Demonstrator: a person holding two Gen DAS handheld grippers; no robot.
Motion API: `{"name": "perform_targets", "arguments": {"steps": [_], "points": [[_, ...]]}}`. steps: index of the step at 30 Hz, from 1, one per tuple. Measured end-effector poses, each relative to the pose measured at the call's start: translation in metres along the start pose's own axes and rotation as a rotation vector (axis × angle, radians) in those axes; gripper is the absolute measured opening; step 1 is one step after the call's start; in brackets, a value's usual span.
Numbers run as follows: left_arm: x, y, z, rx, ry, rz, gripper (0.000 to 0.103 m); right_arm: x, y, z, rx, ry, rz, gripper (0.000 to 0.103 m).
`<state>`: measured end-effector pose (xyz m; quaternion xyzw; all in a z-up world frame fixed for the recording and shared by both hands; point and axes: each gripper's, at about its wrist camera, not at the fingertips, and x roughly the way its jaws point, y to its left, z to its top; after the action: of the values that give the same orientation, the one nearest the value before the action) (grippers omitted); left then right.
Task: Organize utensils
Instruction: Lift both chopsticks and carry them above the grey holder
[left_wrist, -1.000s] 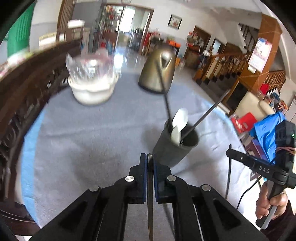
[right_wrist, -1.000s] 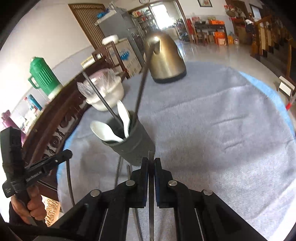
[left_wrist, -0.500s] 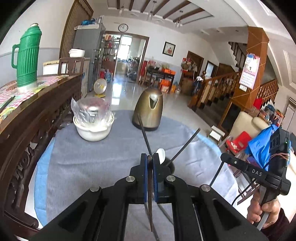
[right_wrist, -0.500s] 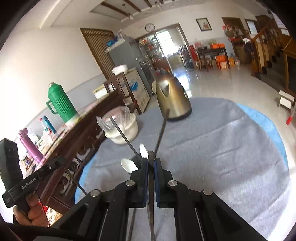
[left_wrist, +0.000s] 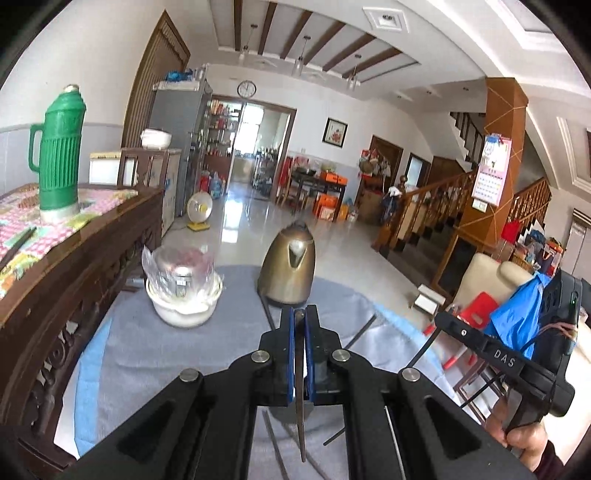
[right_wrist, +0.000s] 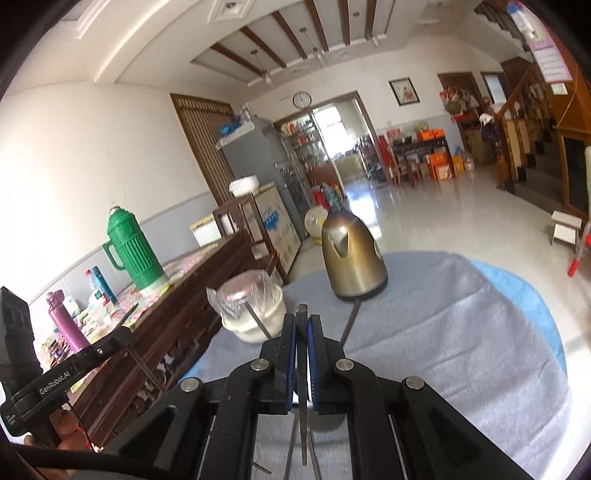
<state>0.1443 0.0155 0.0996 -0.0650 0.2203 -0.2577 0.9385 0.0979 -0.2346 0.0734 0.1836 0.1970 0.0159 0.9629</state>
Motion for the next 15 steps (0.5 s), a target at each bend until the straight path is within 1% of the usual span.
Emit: {"name": "perform_targets", "arguments": {"steps": [9, 15], "points": [[0.002, -0.013, 0.028, 0.005, -0.101, 0.029, 0.006, -0.014, 0.009, 0.023, 0.004, -0.11, -0.03, 0.006], [0.015, -0.017, 0.042, -0.003, -0.196, 0.075, 0.006, -0.012, 0.02, 0.038, -0.022, -0.189, -0.063, 0.006]]}}
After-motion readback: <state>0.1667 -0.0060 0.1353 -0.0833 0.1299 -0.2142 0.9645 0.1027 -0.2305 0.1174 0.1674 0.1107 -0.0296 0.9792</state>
